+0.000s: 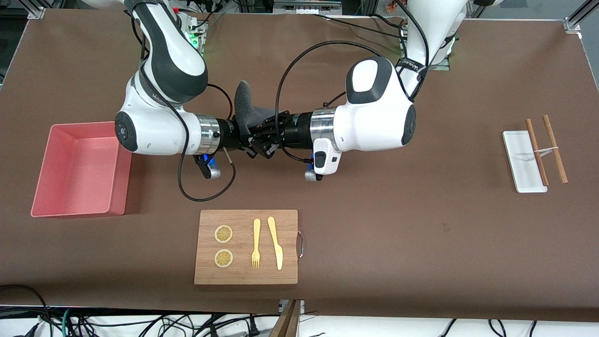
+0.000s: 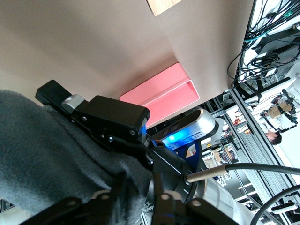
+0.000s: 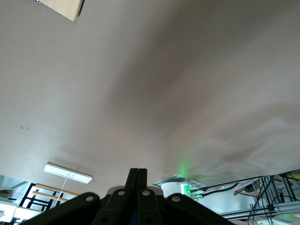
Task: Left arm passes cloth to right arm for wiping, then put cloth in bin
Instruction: 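Grasp the cloth with the right gripper beside the left gripper, then release the cloth from the left gripper and raise the left arm away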
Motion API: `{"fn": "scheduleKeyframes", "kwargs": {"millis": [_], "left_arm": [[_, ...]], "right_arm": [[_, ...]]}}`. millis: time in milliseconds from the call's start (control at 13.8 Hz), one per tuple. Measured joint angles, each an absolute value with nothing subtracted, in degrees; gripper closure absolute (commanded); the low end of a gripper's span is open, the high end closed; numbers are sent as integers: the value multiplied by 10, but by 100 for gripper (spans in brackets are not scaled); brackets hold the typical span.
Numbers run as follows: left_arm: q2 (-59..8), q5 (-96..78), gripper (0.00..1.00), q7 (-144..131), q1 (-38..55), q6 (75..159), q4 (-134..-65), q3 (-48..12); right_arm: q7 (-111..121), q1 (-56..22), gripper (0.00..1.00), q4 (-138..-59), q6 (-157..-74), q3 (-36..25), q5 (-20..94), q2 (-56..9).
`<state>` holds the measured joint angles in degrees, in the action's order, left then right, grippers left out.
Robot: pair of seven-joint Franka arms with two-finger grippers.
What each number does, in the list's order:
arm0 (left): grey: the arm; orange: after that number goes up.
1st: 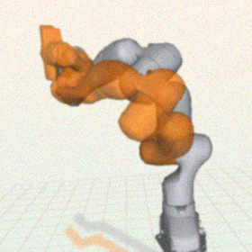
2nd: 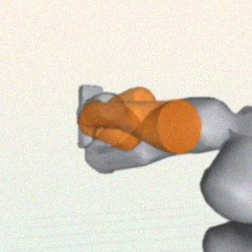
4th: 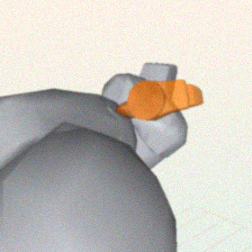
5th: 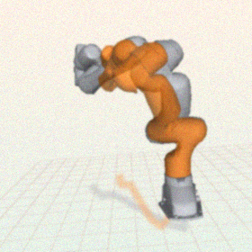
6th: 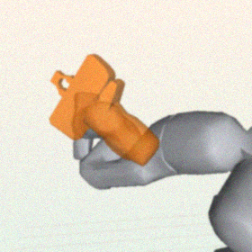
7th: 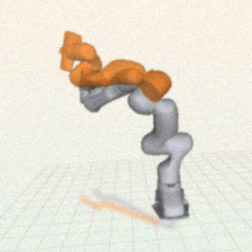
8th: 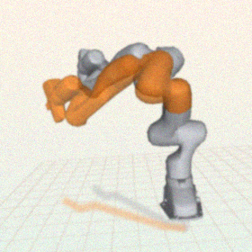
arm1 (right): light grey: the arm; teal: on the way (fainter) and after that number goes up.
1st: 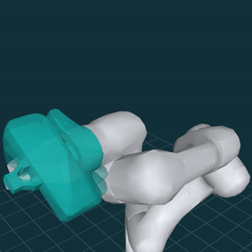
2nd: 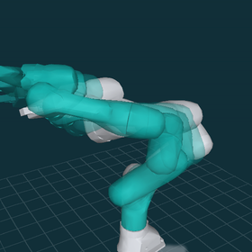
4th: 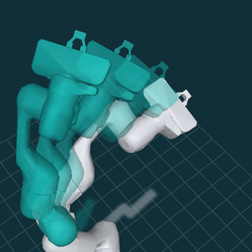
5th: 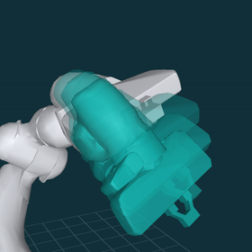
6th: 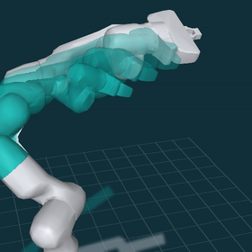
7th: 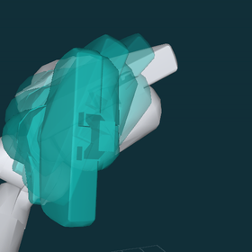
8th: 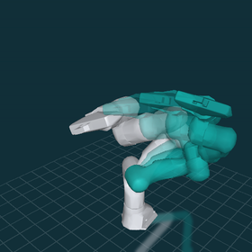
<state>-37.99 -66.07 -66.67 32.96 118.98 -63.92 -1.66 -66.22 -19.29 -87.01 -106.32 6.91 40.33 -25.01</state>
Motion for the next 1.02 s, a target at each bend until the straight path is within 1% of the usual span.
{"fn": "scheduleKeyframes", "kwargs": {"millis": [73, 145, 218, 291, 436, 582, 655, 1018], "left_arm": [[-380, -661, 59, -667, 330, 1190, -639, -15], [-380, -661, 51, -667, 329, 1190, -639, -15], [-380, -661, 34, -667, 329, 1190, -639, -15], [-380, -661, 25, -667, 329, 1190, -639, -14], [-380, -657, 12, -667, 328, 1190, -640, -13], [-380, -630, 3, -666, 324, 1184, -640, -12], [-380, -620, 0, -666, 321, 1178, -640, -12], [-377, -568, 0, -665, 297, 1128, -639, -11]], "right_arm": [[-662, -192, 100, -870, -1063, 69, 403, -250], [-662, -191, 100, -869, -1063, 69, 403, -250], [-662, -191, 100, -869, -1063, 69, 403, -250], [-661, -191, 100, -869, -1063, 69, 403, -250], [-658, -191, 100, -869, -1063, 69, 403, -250], [-656, -190, 100, -869, -1063, 69, 403, -250], [-654, -190, 100, -869, -1063, 69, 403, -250], [-643, -190, 100, -870, -1061, 69, 403, -252]]}}
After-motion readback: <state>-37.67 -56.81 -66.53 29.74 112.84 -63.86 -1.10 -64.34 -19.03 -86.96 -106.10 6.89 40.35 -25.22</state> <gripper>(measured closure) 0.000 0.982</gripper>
